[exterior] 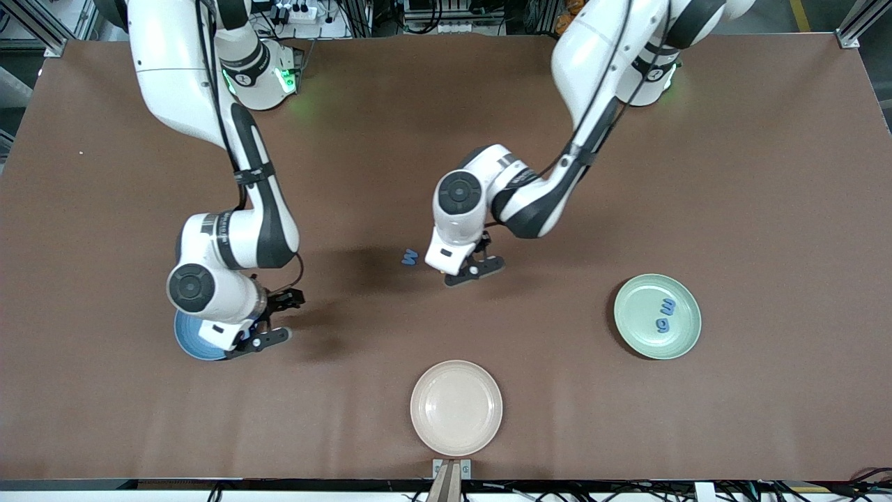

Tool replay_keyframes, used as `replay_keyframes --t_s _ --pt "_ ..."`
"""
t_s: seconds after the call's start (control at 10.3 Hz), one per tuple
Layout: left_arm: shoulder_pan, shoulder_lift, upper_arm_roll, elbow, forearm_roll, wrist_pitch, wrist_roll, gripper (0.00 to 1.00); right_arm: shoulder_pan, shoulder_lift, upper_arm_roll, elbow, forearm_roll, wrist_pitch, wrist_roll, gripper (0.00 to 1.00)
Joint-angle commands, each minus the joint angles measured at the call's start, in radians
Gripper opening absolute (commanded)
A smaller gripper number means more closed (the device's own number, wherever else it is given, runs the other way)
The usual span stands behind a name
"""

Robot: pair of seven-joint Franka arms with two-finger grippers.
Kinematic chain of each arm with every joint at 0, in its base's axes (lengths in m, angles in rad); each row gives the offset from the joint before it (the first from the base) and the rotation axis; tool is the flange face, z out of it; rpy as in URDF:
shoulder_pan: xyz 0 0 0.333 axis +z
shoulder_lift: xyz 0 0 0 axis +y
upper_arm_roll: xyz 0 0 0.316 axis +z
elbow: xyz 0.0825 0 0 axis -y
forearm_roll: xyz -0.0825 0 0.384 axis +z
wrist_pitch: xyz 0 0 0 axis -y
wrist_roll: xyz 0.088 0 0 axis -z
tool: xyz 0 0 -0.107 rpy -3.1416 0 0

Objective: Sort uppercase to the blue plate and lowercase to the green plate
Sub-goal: 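Place the yellow h on the green plate while the right gripper grasps H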

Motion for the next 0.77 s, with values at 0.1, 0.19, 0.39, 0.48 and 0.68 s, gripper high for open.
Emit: replay_keyframes --t_s 0.1,0.19,0.39,0.48,0.68 --pt "0.14 -0.109 -0.008 -0.038 -0.045 -0.113 0.248 0.0 0.058 0.054 0.084 0.123 0.013 -0.001 0.248 1.0" --pt "0.19 -0.12 -0.006 -0.046 -0.04 -0.142 0.342 0.0 0.091 0.085 0.086 0.169 0.014 -0.001 0.312 1.0" --pt "0.318 -0.127 0.002 -0.055 -0.032 -0.19 0.58 0.0 0.132 0.157 0.108 0.276 0.019 -0.001 0.429 1.0" --pt "0.379 -0.123 0.003 -0.06 -0.032 -0.192 0.692 0.0 0.138 0.191 0.157 0.333 0.016 -0.003 0.495 1.0" --pt "0.494 -0.104 0.003 -0.061 -0.031 -0.181 0.888 0.0 0.188 0.237 0.188 0.378 0.007 -0.001 0.558 1.0"
